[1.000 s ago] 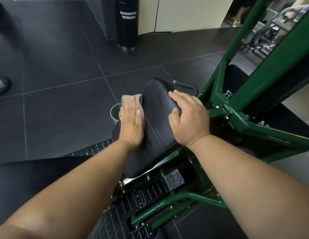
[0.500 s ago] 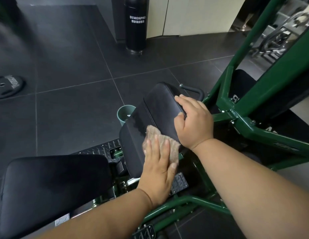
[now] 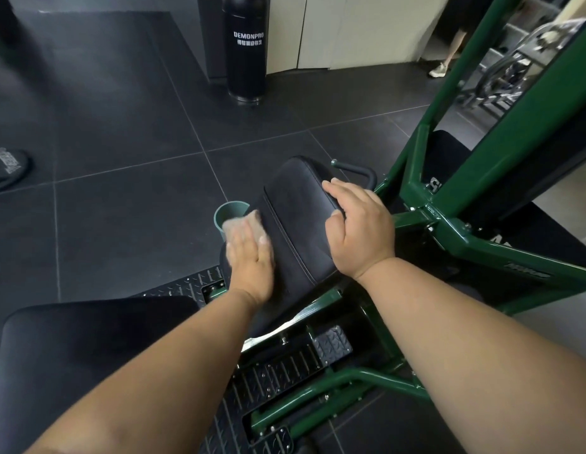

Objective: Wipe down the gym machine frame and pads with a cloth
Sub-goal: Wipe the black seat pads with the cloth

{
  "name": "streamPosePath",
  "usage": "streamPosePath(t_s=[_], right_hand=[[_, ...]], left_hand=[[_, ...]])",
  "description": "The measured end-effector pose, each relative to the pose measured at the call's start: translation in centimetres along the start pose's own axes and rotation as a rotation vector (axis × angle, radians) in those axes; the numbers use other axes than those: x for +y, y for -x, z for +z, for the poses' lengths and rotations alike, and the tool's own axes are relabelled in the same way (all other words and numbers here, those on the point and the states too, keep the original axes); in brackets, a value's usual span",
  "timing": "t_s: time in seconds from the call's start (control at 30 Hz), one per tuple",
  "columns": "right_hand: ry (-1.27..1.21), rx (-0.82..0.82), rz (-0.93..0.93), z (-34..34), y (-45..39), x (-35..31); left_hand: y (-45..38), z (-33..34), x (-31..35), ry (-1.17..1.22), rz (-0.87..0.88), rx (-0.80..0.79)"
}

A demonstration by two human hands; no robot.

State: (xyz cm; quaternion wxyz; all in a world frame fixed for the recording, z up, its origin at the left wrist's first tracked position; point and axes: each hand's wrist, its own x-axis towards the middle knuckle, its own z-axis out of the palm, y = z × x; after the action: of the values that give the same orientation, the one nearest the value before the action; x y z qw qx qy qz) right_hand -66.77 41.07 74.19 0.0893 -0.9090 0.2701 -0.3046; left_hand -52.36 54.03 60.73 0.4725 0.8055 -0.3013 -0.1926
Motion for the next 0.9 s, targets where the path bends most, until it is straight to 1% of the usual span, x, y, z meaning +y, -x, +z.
streamPosePath(t_s=[0.03,0.07,0.13,0.27,0.33,0.4,0.43,0.53,0.57,0.6,0.67,0.7,0.73,0.8,0.83,0.87,0.9], right_hand=[[0.0,-0.003,0.005,0.0,0.0,0.0],[-0.001,-0.004,0.006,0.0,0.0,0.1],[-0.005,-0.007,0.005,0.0,0.0,0.0],[-0.006,0.001,0.006,0.1,0.1,0.1],[-0.003,-0.001,0.012,0.2,0.1,0.1],[-0.004,0.006,0.021,0.2,0.1,0.1],[-0.005,0.011,0.021,0.2,0.1,0.1],[0.001,0.016,0.004,0.4,0.1,0.2],[0.001,0.014,0.003,0.4,0.0,0.2],[-0.001,0.012,0.006,0.3,0.0,0.2],[-0.006,0.016,0.004,0.3,0.0,0.3],[-0.007,0.018,-0.002,0.3,0.1,0.2],[-0.008,0.019,-0.007,0.2,0.1,0.2],[-0.011,0.021,-0.009,0.1,0.1,0.0],[-0.011,0.02,-0.005,0.0,0.1,0.0],[-0.011,0.02,0.002,0.0,0.1,0.0],[-0.013,0.019,0.01,0.0,0.1,0.0]], left_hand=[[0.8,0.0,-1.5,0.015,-0.076,-0.024],[1.3,0.2,-3.0,0.013,-0.117,-0.038],[1.9,0.4,-3.7,-0.013,-0.132,-0.052],[-1.5,-0.9,-2.2,-0.035,-0.117,-0.017],[-5.0,-2.3,-1.5,-0.005,-0.136,-0.068],[-8.1,-3.6,0.1,0.074,-0.206,-0.21],[-9.0,-3.8,1.2,0.112,-0.246,-0.243],[-10.3,-3.8,2.7,0.216,-0.386,-0.211],[-10.0,-3.7,2.5,0.234,-0.404,-0.191],[-9.4,-3.6,2.3,0.2,-0.368,-0.18],[-7.7,-3.2,0.9,0.069,-0.131,-0.143],[-7.0,-3.0,-0.2,0.062,-0.046,-0.093],[-6.1,-2.8,-1.2,0.104,0.007,-0.048],[-4.6,-2.1,-3.2,0.141,0.059,0.025],[-3.6,-1.9,-3.8,0.141,0.05,0.038],[-3.0,-1.7,-4.5,0.155,0.027,0.048],[-2.9,-1.8,-5.3,0.189,-0.043,0.049]])
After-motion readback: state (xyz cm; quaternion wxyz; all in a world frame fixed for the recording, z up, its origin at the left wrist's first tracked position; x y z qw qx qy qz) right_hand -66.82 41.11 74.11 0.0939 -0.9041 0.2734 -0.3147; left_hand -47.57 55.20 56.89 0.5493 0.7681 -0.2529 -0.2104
